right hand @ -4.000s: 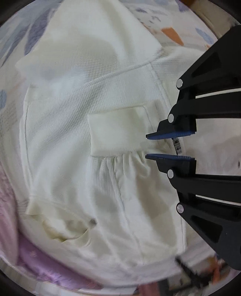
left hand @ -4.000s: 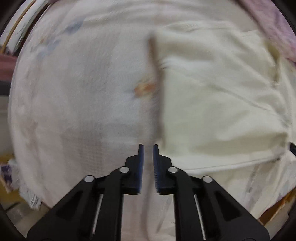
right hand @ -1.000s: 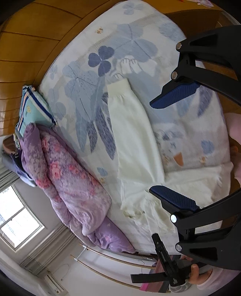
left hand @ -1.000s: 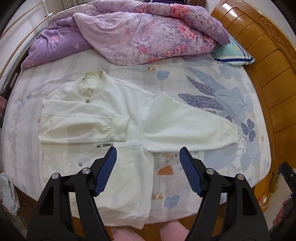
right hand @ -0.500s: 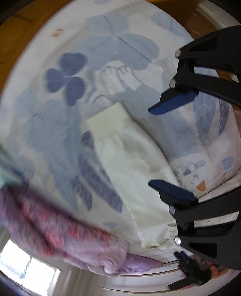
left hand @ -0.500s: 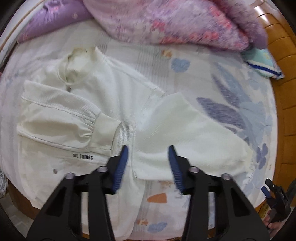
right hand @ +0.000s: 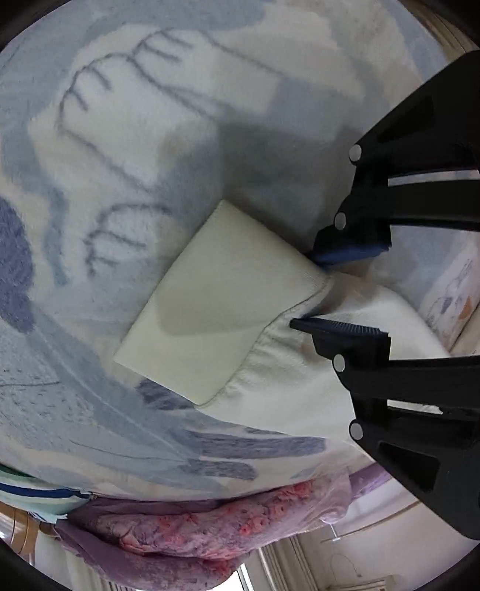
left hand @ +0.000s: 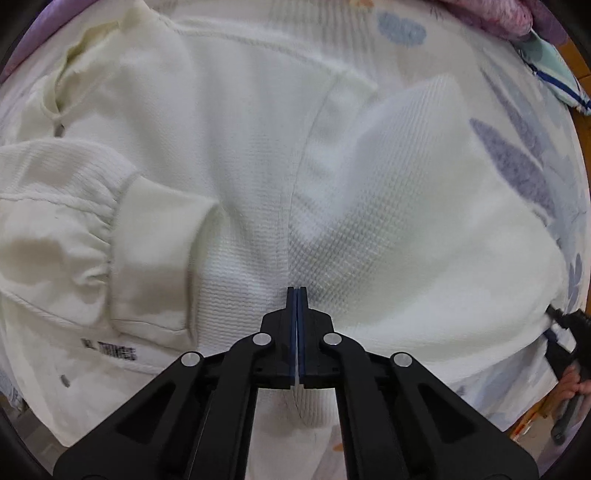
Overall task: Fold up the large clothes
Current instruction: 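Grasp the other sleeve cuff with the right gripper while the left pins the jacket body, then lift the held sleeve cuff up with the right gripper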
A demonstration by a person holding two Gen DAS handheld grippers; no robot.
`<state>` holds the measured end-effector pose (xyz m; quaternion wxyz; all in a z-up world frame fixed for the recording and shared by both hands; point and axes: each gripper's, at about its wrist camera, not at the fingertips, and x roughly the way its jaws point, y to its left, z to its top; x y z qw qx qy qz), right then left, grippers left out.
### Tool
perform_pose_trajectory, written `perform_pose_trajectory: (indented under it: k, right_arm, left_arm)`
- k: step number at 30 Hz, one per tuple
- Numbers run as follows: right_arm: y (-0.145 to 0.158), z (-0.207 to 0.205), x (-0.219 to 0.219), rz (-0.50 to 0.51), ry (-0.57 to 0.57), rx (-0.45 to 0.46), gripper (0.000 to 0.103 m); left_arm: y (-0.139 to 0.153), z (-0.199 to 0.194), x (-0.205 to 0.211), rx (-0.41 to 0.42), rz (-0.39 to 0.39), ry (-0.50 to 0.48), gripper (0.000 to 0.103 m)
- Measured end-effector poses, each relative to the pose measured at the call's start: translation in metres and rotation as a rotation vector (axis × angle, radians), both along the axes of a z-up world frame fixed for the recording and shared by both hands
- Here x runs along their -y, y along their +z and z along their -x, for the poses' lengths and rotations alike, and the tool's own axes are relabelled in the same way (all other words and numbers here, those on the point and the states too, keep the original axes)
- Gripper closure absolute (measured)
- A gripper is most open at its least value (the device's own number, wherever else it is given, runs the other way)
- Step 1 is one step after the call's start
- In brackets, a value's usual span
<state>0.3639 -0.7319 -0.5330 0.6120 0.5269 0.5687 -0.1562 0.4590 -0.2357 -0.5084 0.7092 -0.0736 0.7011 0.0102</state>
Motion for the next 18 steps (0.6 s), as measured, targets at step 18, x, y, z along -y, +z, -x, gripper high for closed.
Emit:
perform_pose_trajectory:
  k: [18]
  right_arm:
    - [0.219,-0.041,-0.053,0.207,0.306,0.439,0.091]
  left_arm:
    - [-0.021,0.007,0.001,0.017,-0.009,0.012,0.103]
